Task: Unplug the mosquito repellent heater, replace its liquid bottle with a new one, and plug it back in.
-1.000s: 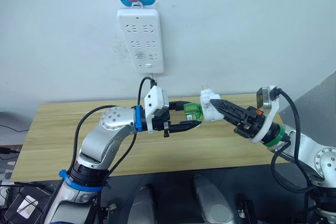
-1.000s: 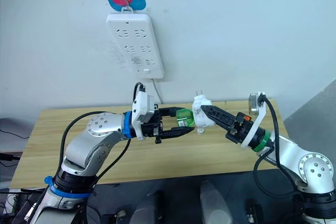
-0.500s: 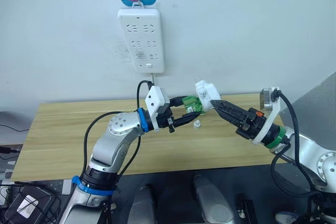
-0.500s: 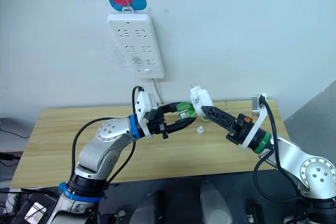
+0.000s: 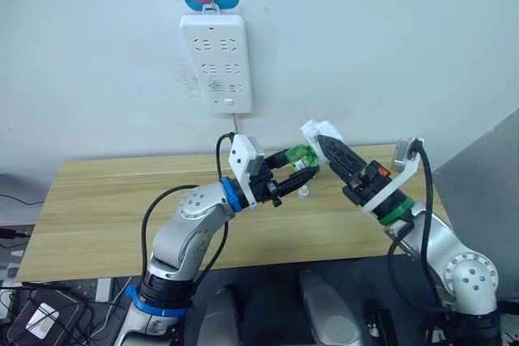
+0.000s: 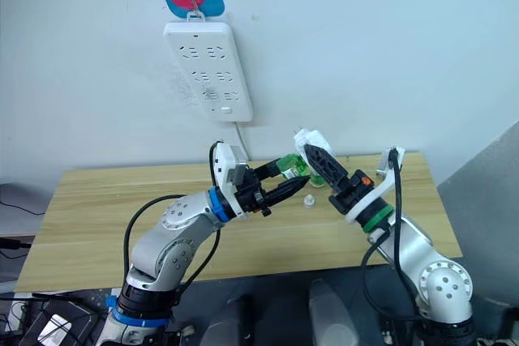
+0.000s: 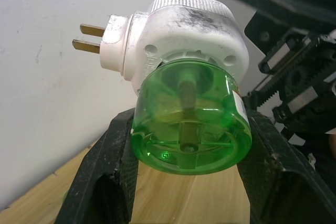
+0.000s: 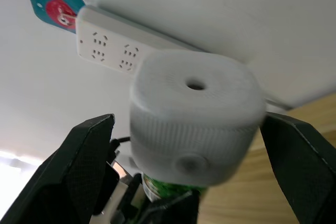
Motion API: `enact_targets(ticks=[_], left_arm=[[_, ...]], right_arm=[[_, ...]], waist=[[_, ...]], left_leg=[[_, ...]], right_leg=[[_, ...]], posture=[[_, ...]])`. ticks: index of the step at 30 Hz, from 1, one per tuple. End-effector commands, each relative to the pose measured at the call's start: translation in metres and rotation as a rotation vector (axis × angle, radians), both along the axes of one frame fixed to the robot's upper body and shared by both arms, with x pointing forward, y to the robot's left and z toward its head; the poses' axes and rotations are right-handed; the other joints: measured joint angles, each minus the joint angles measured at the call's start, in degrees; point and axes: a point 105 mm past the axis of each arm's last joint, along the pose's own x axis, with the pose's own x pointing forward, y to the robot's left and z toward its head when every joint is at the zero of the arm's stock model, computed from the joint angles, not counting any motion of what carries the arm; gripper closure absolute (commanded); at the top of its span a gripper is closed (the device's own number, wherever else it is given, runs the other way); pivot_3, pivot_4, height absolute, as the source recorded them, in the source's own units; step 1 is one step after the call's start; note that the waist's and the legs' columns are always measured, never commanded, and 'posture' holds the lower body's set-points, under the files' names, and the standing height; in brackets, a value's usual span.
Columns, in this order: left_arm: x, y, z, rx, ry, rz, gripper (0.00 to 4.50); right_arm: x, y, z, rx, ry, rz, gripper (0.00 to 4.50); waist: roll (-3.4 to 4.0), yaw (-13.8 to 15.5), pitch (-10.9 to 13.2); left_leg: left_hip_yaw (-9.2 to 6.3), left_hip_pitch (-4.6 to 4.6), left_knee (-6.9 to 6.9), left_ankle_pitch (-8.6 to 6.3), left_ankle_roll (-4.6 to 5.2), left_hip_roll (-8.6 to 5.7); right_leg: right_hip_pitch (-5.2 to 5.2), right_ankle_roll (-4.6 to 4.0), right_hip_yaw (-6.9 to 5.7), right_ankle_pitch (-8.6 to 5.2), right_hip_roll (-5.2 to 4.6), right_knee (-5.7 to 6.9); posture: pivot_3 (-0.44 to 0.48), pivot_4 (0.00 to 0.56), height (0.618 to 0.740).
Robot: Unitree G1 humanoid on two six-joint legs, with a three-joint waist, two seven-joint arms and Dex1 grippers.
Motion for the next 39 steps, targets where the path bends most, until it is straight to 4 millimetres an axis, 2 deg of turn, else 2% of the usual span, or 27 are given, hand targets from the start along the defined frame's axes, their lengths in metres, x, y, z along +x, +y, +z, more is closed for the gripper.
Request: enact_targets(ticks=[1,7,10,13,20,22,24,27,29,32,35,39], left_arm=[[-0.008,-0.005,0.015,-0.029,-0.058,-0.029,2.24],[-0.008,-0.006,0.016,-0.034,-0.059,-0.031,2.24],[-0.009,-0.006,0.016,-0.037,-0.061,-0.034,2.24],[-0.010,-0.007,0.016,-0.042,-0.059,-0.040,2.24],[-0.009,-0.003,0.019,-0.077,-0.061,-0.020,2.24],[-0.004,0.003,0.011,-0.022,-0.073,0.018,1.53],[0.002,0.017,-0.003,0.056,-0.067,0.074,1.00],[0.005,0.050,-0.016,0.149,-0.036,0.119,0.06],[0.010,0.075,-0.012,0.169,-0.028,0.174,0.03],[0.020,0.103,0.000,0.201,-0.048,0.251,0.03],[0.029,0.121,0.017,0.210,-0.070,0.292,0.03],[0.041,0.140,0.035,0.211,-0.075,0.325,0.03]], right_arm=[[0.002,0.002,0.010,0.025,-0.048,-0.018,0.00],[0.001,0.008,0.013,0.054,-0.056,0.010,0.00],[0.000,0.008,0.013,0.067,-0.054,0.014,0.60],[-0.001,0.009,0.013,0.077,-0.055,0.022,1.50],[-0.004,0.010,0.015,0.090,-0.060,0.044,1.50],[-0.005,0.009,0.016,0.090,-0.063,0.045,1.50],[-0.004,0.006,0.017,0.069,-0.078,0.038,1.50],[-0.003,0.000,0.017,-0.053,-0.135,0.016,1.50],[-0.003,-0.003,0.019,-0.175,-0.195,-0.002,1.50],[-0.005,0.005,0.014,-0.488,-0.346,0.006,1.50],[-0.003,0.010,0.009,-0.684,-0.459,-0.017,1.50],[0.000,0.014,0.005,-0.840,-0.564,-0.048,1.50]], waist=[[0.01,0.0,-0.1],[0.03,-0.1,-0.2],[0.03,-0.1,-0.2],[0.05,-0.1,-0.3],[0.16,-0.1,-0.8],[0.17,-0.1,-0.8],[0.20,-0.1,-0.8],[0.33,-0.4,-0.9],[0.33,-0.4,-0.9],[0.33,0.0,-0.9],[0.32,0.2,-0.9],[0.31,0.3,-0.9]], left_leg=[[0.00,0.00,0.00,0.00,0.00,0.00],[-0.01,0.00,0.00,0.00,0.00,0.00],[-0.01,0.00,0.00,0.00,0.00,0.00],[-0.01,0.00,0.00,0.00,0.00,0.00],[-0.01,0.00,-0.01,0.00,0.00,0.00],[-0.01,0.00,-0.01,0.00,0.00,0.00],[-0.01,0.00,-0.01,0.00,0.00,0.00],[0.00,0.04,-0.05,0.00,0.00,0.01],[-0.02,0.04,-0.06,0.00,0.00,0.01],[-0.01,0.03,-0.02,0.00,0.00,0.01],[-0.04,0.03,-0.04,0.00,0.00,0.01],[-0.08,-0.01,-0.04,0.00,0.00,-0.01]], right_leg=[[0.00,0.00,-0.01,0.00,0.00,-0.01],[0.00,-0.01,-0.01,0.00,0.00,0.00],[0.00,-0.01,-0.01,0.00,0.00,0.00],[0.00,-0.01,-0.01,0.01,0.00,0.01],[0.00,-0.01,-0.01,0.01,0.00,0.00],[0.00,-0.01,-0.01,0.01,0.00,0.00],[0.00,-0.01,-0.01,0.01,0.00,0.00],[0.00,-0.01,0.00,0.00,0.01,0.01],[-0.02,-0.01,-0.02,0.00,0.01,0.04],[-0.02,0.00,-0.03,0.00,0.00,0.02],[-0.03,0.01,-0.08,-0.01,0.01,0.00],[-0.02,0.00,-0.13,0.00,-0.03,-0.04]], posture=[[-0.302,0.221,0.740],[-0.301,0.218,0.740],[-0.300,0.217,0.740],[-0.299,0.216,0.740],[-0.295,0.212,0.740],[-0.294,0.211,0.740],[-0.295,0.211,0.740],[-0.298,0.213,0.740],[-0.288,0.219,0.740],[-0.271,0.219,0.740],[-0.255,0.222,0.740],[-0.251,0.224,0.740]])
